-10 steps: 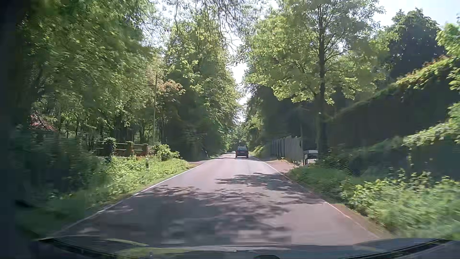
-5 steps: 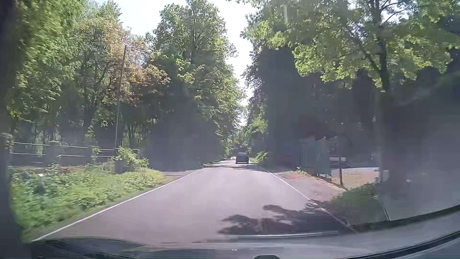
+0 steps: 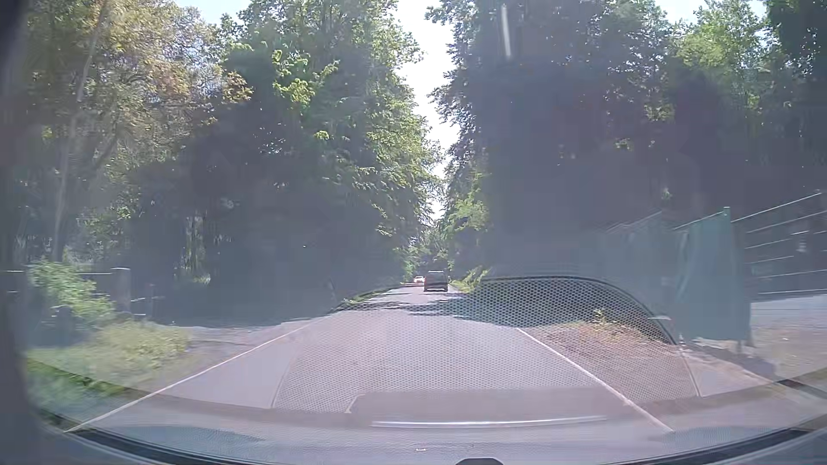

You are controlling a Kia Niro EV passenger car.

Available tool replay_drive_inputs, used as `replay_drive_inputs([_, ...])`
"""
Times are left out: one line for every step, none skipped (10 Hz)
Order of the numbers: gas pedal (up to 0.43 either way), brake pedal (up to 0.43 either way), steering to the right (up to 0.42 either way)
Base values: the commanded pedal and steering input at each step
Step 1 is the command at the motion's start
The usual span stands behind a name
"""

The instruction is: Follow the waypoints while adhering to traffic rules and regulations

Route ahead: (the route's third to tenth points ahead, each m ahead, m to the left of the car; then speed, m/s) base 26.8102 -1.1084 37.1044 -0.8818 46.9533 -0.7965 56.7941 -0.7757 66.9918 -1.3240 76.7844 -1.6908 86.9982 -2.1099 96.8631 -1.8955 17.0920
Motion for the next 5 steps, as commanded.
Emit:
replay_drive_inputs([0.319,0.0,-0.002])
replay_drive_inputs([0.319,0.0,-0.002])
replay_drive_inputs([0.319,0.0,-0.002])
replay_drive_inputs([0.319,0.0,-0.003])
replay_drive_inputs([0.311,0.0,-0.003])
